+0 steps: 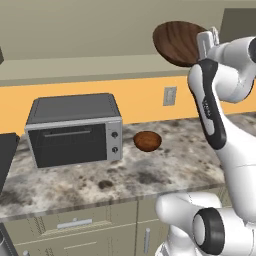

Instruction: Pick up the bowls on the counter and stack them on top of one another in the open cabinet. Place the smaller bowl on top of the larger bowl.

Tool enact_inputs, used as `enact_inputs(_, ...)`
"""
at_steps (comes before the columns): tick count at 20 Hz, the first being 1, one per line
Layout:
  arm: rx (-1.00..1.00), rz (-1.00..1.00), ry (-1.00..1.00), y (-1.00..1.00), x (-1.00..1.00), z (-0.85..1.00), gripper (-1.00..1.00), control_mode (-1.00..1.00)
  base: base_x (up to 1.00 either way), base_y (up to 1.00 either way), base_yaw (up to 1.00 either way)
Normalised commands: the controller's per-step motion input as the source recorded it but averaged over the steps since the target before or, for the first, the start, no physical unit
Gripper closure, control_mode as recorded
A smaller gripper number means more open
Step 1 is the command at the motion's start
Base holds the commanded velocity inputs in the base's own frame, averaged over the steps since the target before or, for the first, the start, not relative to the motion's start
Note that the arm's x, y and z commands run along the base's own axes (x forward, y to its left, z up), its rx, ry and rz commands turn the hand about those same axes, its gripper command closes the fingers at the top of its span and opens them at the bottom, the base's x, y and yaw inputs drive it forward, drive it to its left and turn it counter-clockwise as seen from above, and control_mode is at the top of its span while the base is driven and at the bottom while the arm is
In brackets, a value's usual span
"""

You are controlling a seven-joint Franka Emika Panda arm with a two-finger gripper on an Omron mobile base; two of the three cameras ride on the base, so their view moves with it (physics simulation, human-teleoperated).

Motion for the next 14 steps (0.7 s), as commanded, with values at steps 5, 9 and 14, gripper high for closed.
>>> enact_inputs(5,0.02,0.00,0.02,0.05,0.40,-0.13,1.00,-1.00,0.00,0.00,0.00)
enact_inputs(9,0.08,0.00,0.00,0.01,0.36,-0.16,1.00,-1.00,0.00,0.00,0.00)
enact_inputs(14,0.05,0.00,0.00,0.07,0.41,-0.11,1.00,-1.00,0.00,0.00,0.00)
